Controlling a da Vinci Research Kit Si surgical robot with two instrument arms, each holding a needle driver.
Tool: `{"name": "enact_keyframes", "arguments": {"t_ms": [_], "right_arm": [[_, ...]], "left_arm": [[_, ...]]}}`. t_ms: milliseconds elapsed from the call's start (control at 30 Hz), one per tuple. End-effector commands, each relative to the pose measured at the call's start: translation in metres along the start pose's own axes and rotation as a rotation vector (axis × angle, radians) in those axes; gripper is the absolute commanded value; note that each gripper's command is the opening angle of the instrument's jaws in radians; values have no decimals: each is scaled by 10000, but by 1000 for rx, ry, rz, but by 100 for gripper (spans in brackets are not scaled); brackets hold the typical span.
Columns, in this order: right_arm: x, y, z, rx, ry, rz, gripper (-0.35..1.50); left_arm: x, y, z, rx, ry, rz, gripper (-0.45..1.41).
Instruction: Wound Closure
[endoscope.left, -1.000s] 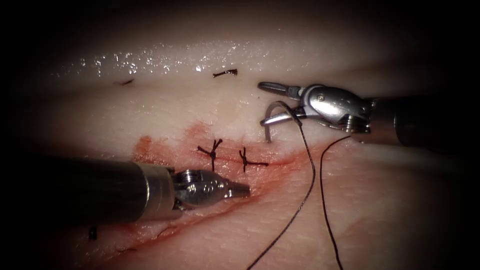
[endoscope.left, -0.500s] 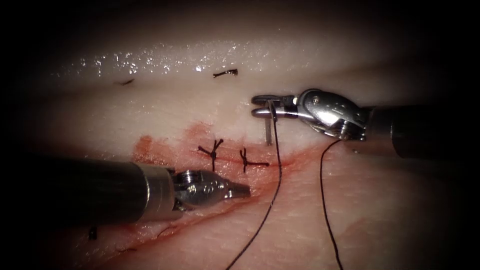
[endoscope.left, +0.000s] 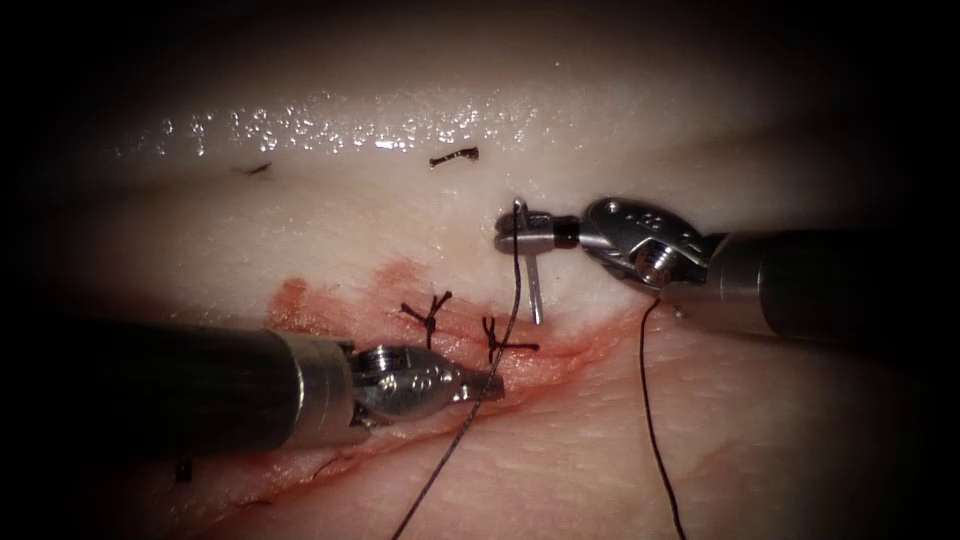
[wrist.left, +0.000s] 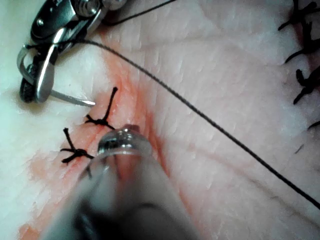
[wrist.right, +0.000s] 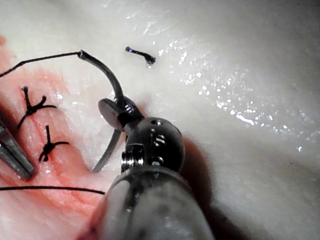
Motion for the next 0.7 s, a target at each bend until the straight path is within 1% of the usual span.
{"name": "enact_keyframes", "arguments": {"t_ms": [33,67,100,133,200,300,333,367,400,433,467,667,700], "right_arm": [[-10,-11,6,2,-11,125,-35],[-10,-11,6,2,-11,125,-35],[-11,-17,4,-1,-26,200,-35],[-11,-17,4,-1,-26,200,-35],[-9,-25,3,2,-45,271,-35],[-6,-32,5,21,-61,390,-35],[-6,-36,9,43,-59,451,-35],[-6,-36,9,43,-59,451,-35],[-5,-37,12,65,-46,486,-35],[-5,-37,12,65,-46,486,-35],[-4,-37,16,74,-43,519,-35],[-3,-32,19,92,-16,540,-35],[-7,-27,16,109,-3,580,-35]], "left_arm": [[0,0,8,-1,1,1,-13],[0,0,8,-1,1,1,-13],[0,0,8,0,1,1,-13],[0,0,8,0,1,1,-13],[0,0,8,0,1,0,-13],[1,0,8,0,1,0,-13],[2,0,9,1,0,-1,-13],[2,0,9,1,0,-1,-13],[4,0,11,3,0,-4,-13],[4,0,11,3,0,-4,-13],[8,0,14,4,0,-8,-13],[16,2,21,12,5,-18,-13],[19,3,25,20,18,-23,-13]]}}
